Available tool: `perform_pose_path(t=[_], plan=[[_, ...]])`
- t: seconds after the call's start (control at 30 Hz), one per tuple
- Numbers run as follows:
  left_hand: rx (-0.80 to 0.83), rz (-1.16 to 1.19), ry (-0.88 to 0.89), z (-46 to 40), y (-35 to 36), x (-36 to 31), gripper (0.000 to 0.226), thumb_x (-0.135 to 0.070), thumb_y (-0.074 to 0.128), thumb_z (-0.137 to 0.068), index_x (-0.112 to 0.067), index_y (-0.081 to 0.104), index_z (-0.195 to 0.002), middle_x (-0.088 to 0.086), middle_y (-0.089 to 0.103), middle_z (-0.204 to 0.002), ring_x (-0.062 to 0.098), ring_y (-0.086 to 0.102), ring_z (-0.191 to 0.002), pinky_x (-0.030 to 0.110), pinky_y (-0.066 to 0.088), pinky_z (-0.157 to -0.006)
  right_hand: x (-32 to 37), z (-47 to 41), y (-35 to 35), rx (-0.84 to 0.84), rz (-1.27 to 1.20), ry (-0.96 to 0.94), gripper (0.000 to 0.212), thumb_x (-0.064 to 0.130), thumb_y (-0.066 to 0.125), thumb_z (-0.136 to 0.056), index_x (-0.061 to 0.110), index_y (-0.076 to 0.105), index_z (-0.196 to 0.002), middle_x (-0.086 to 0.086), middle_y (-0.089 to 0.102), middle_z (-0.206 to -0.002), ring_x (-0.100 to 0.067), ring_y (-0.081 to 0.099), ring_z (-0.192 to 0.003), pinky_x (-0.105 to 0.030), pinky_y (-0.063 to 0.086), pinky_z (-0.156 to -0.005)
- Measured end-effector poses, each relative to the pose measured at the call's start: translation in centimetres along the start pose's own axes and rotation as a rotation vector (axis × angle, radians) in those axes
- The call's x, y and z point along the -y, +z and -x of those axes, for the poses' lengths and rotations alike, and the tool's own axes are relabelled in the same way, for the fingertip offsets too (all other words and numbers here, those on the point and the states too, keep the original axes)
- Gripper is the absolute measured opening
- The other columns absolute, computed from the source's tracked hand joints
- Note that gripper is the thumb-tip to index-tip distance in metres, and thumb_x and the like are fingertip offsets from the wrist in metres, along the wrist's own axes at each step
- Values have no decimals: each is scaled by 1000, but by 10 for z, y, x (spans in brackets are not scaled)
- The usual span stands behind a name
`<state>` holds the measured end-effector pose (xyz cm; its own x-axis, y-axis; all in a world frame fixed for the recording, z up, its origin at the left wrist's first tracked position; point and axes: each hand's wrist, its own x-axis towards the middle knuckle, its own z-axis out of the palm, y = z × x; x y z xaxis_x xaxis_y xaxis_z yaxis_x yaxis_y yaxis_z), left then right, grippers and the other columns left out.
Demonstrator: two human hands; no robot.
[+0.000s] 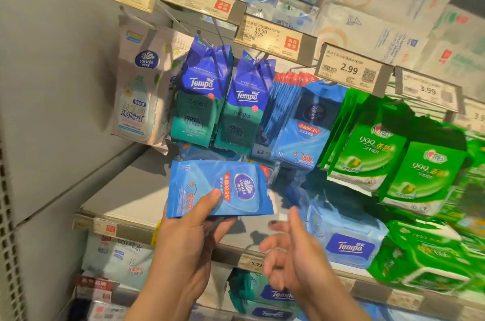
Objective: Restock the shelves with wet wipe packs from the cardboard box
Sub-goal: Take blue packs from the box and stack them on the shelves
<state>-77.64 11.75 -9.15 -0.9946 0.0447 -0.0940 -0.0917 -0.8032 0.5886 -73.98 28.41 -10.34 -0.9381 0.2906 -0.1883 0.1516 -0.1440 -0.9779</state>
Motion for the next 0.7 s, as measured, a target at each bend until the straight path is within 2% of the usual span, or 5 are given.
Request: perform_pose_path(t=[0.13, 0.23, 0.3, 0.53, 0.7], plan=[[58, 26, 20, 5, 10, 8, 51, -6, 70, -72, -7, 64, -123, 12, 75, -107, 26, 75, -86, 38, 62, -74, -9, 9, 16, 190, 39, -23, 98, 74, 86, -51, 2, 62, -114, -13, 67, -79, -23, 53, -45, -19, 31, -36], [153, -83, 36, 13, 17, 15, 42, -7, 70, -72, -9, 68, -114, 13, 76, -102, 22, 74, -77, 30, 58, -57, 5, 10, 22, 162, -49, -71, 67, 54, 84, -71, 4, 65, -111, -13, 67, -81, -18, 51, -49, -21, 28, -39], [184, -189, 36, 13, 16, 18, 41, -15, 73, -70, -16, 69, -111, 8, 76, -102, 20, 73, -79, 33, 54, -64, 19, 10, 19, 145, -51, -146, 53, 44, 74, -82, 3, 65, -115, -16, 66, -82, -16, 52, -52, -22, 29, -39], [344, -515, 96, -7, 21, 2, 40, -35, 76, -67, -27, 73, -106, 8, 76, -92, 14, 60, -69, 31, 41, -62, 67, 3, -8, 5, 1, -472, 23, 42, 70, -81, 22, 75, -91, -7, 71, -83, -17, 52, -57, -27, 34, -50], [512, -650, 201, -11, 51, 2, 28, -39, 72, -74, -23, 77, -97, 17, 73, -91, 16, 49, -66, 28, 37, -53, 104, 7, -12, -3, 36, -641, 30, 40, 72, -90, 10, 68, -91, -13, 71, -84, -17, 61, -65, -27, 51, -52]])
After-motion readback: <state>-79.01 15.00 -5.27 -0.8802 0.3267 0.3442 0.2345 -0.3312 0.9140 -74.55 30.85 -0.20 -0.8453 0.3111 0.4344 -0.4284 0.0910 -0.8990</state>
